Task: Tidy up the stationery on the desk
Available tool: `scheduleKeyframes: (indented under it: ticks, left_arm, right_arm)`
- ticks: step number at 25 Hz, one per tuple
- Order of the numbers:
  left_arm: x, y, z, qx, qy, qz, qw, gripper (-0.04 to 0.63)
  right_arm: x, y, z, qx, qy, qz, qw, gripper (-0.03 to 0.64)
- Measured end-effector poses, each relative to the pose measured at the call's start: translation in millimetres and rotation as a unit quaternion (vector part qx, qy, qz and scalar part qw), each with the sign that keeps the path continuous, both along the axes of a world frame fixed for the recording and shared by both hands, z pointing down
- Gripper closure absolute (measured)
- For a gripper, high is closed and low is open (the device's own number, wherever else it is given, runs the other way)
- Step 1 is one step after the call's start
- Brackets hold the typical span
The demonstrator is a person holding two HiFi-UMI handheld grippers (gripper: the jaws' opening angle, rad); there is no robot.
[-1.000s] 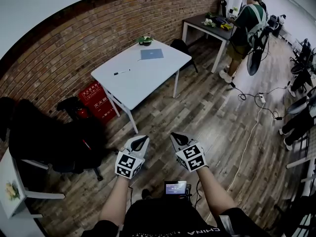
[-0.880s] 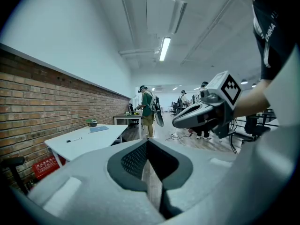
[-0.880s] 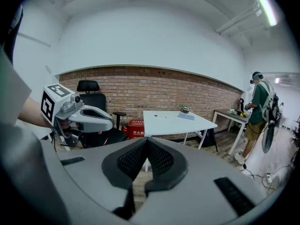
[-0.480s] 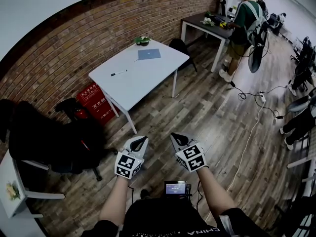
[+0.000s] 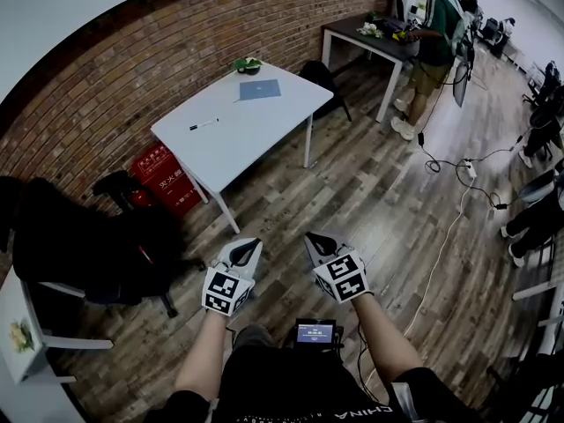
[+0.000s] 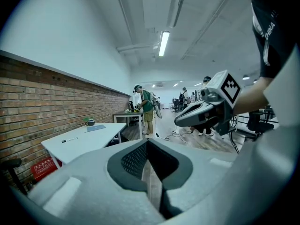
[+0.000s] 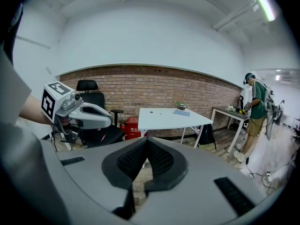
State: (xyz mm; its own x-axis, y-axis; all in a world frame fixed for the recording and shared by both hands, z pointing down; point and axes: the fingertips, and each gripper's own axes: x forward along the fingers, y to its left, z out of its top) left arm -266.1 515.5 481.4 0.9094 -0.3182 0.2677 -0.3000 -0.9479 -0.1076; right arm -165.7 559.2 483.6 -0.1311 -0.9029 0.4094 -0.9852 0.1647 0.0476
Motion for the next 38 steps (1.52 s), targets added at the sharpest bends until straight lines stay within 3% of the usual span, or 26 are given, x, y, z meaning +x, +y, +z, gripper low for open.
scheduleKeyframes:
  ticks: [10, 21, 30, 38]
  left_arm:
    - [27, -34, 17, -0.015, -0.002, 0.000, 0.9999, 0.588]
    - [87, -135, 26, -0.032, 0.006, 0.028, 0.9991, 0.588]
    - [113, -224, 22, -0.037, 0.002, 0.051, 0.9980, 0.588]
    - [134, -262, 27, -0.044, -0.006, 0.069, 0.9966, 0.588]
  right_arm:
    - [26, -33, 15, -0.015, -0.008, 0.001, 1.000, 0.609]
    - [82, -126, 17, -0.031, 0.002, 0.031, 0.999, 0.609]
    - [110, -212, 16, -0.040, -0.001, 0.055, 0.998, 0.609]
    - [127, -244, 17, -0.039, -0.007, 0.074, 0.996, 0.609]
